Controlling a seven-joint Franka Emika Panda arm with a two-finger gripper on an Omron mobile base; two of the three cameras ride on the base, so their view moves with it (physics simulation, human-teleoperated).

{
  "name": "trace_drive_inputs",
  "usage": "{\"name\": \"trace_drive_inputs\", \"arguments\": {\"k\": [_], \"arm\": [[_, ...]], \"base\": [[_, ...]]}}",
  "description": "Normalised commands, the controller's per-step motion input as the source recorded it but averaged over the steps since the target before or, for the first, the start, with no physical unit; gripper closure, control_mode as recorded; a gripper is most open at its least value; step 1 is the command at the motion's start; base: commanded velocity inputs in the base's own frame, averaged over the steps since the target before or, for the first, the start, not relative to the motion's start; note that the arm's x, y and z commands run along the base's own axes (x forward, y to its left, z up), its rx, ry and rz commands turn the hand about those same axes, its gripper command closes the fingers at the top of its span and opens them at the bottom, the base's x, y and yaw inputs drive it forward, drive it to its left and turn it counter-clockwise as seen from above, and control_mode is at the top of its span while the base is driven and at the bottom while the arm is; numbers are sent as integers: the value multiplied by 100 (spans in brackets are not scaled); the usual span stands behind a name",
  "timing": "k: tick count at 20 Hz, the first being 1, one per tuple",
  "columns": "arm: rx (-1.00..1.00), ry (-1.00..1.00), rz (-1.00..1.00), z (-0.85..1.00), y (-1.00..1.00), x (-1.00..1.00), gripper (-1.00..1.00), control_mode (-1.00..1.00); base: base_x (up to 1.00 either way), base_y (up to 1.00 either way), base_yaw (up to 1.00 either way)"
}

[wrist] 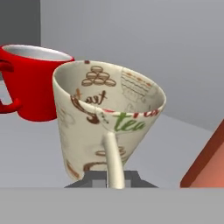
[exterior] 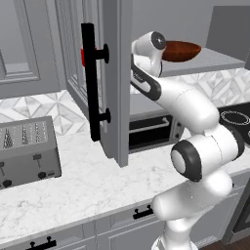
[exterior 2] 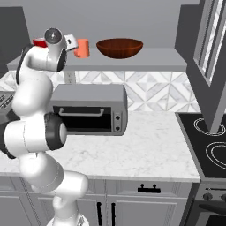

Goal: Gather all objects into one cabinet and sort the glasses and bowls to opposite sides.

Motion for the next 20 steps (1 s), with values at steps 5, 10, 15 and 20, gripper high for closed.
{"name": "trace_drive_inputs", "arguments": {"k": [5, 10, 15, 20], "arm": [[0, 0, 0, -1, 0, 7, -100, -100], [0, -5, 0, 7, -3, -42, -100, -100], [0, -7, 0, 1, 0, -58, -100, -100], [0, 0, -2, 0, -25, -84, -100, -100]], "base": [[0, 0, 0], [0, 0, 0], [0, 0, 0], [0, 0, 0]]}}
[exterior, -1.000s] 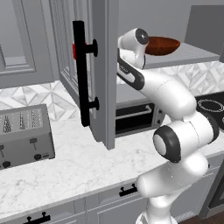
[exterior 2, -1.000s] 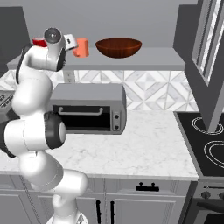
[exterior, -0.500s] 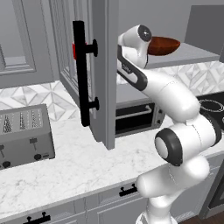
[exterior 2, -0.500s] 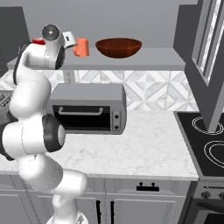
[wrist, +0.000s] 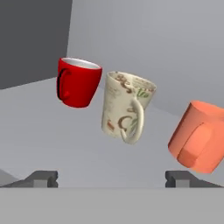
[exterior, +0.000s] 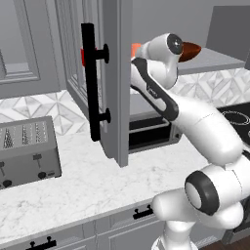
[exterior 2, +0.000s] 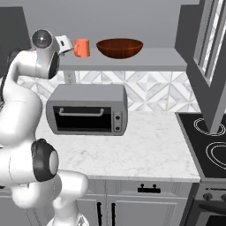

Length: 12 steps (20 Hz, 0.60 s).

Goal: Gather all objects into one cabinet and sort the glasses and bowls to opposite sides.

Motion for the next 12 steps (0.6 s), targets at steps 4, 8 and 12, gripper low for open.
{"name": "trace_drive_inputs", "arguments": {"k": [4, 8, 12], "arm": [[-2, 6, -2, 1, -72, -100, -100, -100], [-5, 0, -1, 2, -58, -100, -100, -100], [-15, 0, 0, 10, -41, -100, -100, -100]], "base": [[0, 0, 0], [0, 0, 0], [0, 0, 0]]}}
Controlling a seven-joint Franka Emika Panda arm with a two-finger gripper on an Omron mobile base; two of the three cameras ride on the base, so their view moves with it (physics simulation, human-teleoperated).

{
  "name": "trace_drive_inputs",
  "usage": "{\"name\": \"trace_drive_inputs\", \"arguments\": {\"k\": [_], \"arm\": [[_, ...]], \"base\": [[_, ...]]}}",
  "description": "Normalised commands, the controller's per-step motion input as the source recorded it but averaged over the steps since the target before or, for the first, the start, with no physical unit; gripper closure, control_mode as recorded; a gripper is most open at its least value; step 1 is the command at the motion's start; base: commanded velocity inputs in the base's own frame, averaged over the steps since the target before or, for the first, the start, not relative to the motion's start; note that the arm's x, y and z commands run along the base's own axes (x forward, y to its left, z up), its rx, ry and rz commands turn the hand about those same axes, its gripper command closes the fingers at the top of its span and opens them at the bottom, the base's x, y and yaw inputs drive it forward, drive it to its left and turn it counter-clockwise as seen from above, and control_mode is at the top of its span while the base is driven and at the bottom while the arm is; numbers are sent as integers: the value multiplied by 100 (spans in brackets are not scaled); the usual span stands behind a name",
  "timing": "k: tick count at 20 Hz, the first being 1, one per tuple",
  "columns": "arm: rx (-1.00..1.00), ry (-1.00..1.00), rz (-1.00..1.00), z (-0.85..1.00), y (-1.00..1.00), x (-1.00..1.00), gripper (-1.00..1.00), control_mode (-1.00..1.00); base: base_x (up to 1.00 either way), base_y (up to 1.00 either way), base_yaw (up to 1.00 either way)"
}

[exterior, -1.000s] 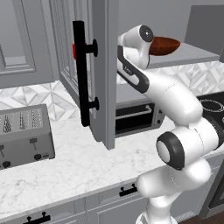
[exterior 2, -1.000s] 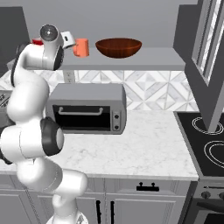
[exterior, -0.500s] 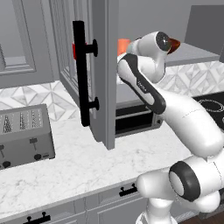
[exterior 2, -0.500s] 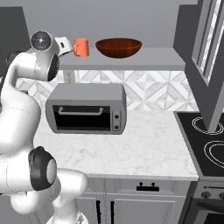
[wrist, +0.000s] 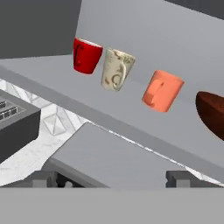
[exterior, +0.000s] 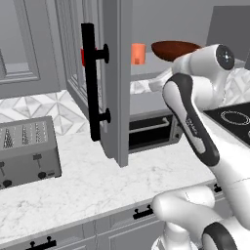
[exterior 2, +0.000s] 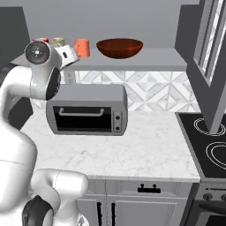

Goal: Gather all objects into one cabinet and sort the glasses and bowls to opposite sides.

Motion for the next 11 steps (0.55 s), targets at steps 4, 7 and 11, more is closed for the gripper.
{"name": "trace_drive_inputs", "arguments": {"k": [4, 7, 11], "arm": [[-15, 1, 0, 0, -23, -100, -100, -100], [-14, 0, 0, 0, -27, -100, -100, -100], [-14, 0, 0, 0, -6, -100, -100, -100]], "base": [[0, 0, 0], [0, 0, 0], [0, 0, 0]]}}
